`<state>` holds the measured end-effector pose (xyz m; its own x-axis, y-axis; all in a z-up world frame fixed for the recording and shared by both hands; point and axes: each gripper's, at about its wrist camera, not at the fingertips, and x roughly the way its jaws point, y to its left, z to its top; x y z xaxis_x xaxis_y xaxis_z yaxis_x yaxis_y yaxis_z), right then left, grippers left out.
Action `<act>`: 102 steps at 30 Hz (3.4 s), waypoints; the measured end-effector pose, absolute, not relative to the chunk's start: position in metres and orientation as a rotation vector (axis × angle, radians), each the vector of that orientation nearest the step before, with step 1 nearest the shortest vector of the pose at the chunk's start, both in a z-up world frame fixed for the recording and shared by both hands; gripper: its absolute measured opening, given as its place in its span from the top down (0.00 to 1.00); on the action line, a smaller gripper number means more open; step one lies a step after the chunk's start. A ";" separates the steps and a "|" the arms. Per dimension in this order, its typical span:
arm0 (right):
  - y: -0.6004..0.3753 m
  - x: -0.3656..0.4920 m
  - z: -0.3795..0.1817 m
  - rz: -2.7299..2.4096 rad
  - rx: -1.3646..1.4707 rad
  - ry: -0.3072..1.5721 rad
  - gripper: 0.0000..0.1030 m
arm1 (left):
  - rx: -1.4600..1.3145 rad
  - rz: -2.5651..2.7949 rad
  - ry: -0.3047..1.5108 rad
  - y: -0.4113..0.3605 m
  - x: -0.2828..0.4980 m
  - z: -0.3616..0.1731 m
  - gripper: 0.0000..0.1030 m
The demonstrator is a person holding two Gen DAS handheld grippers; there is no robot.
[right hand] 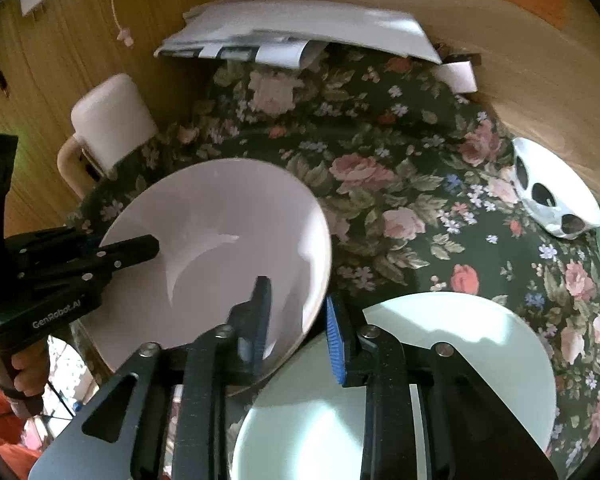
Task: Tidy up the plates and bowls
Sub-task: 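Lower the pale pink bowl onto the mint green plate and open both tools, then move both tools to the rim of the white spotted bowl, then grip the white spotted bowl rim with both tools and lift it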
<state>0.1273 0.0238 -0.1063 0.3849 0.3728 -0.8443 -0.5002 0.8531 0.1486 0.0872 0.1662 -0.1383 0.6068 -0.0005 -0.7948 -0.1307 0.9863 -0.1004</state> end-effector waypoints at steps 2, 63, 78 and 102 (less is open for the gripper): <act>0.019 0.127 -0.101 0.561 -0.124 1.019 0.73 | -0.155 0.093 0.892 0.168 0.084 -0.132 0.65; -0.210 0.281 -0.126 0.118 0.104 1.038 0.67 | 0.075 -0.082 0.834 0.005 0.275 -0.089 0.26; -0.175 0.254 -0.136 0.290 0.007 1.105 0.83 | 0.064 -0.082 0.957 0.000 0.287 -0.115 0.26; -0.173 0.218 -0.130 0.388 0.085 1.070 0.76 | 0.161 -0.180 1.152 -0.033 0.295 -0.166 0.82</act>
<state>0.2176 -0.1730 -0.1298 0.4198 0.3494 -0.8377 -0.2683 0.9295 0.2532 0.2947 -0.0332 -0.1657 0.3948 -0.0585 -0.9169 0.2233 0.9742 0.0340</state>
